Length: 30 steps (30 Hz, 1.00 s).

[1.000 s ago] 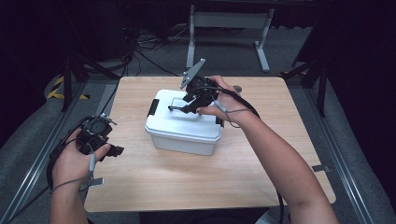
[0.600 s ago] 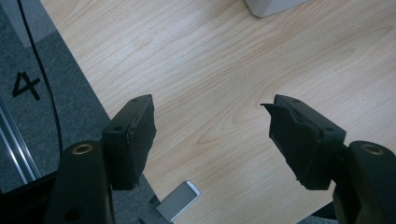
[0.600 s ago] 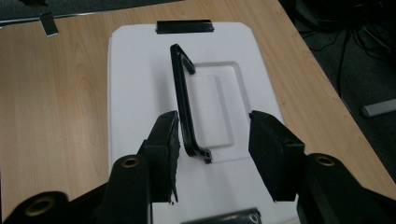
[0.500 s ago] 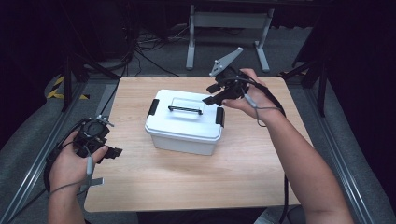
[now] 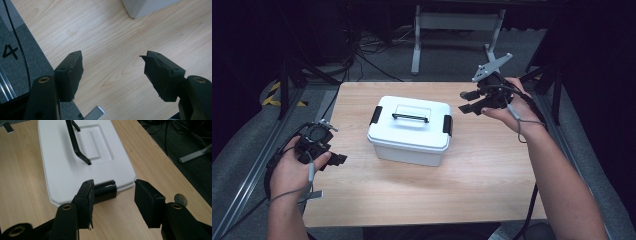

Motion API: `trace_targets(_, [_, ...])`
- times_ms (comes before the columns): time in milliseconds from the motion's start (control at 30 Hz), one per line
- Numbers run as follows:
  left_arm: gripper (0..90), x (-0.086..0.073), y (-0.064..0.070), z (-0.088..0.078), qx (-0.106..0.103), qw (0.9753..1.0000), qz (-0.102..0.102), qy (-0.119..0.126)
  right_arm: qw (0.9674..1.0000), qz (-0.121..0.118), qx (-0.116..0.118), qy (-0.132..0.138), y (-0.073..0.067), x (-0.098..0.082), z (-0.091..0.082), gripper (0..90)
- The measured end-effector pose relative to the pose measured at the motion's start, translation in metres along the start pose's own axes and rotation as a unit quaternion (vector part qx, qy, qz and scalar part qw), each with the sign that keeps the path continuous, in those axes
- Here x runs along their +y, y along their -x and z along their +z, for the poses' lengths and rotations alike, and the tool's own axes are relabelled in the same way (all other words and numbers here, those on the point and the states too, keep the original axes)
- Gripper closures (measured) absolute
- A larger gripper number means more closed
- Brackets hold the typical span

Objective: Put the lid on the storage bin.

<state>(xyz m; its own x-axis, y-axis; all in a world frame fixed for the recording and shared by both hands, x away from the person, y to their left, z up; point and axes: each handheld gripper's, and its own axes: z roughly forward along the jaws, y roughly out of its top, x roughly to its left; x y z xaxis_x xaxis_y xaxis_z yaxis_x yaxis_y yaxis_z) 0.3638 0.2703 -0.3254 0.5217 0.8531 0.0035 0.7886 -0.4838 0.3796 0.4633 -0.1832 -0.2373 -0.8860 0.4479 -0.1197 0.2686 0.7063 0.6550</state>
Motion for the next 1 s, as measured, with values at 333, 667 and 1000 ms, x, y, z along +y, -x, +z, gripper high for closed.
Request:
trace_targets(333, [32.1, 0.003, 0.000, 0.005, -0.039, 0.9990, 0.010, 0.017, 0.9992, 0.035, -0.017, -0.010, 0.015, -0.027, -0.014, 49.3])
trace_targets(667, [32.7, 0.001, -0.007, 0.009, -0.020, 0.9995, -0.006, 0.024, 0.9924, 0.103, -0.065, -0.021, 0.031, -0.079, -0.017, 49.3])
trace_targets(1000, [32.3, 0.002, -0.004, 0.020, -0.009, 0.9999, 0.006, -0.006, 0.9864, 0.149, -0.069, -0.002, 0.030, -0.130, 0.002, 49.9])
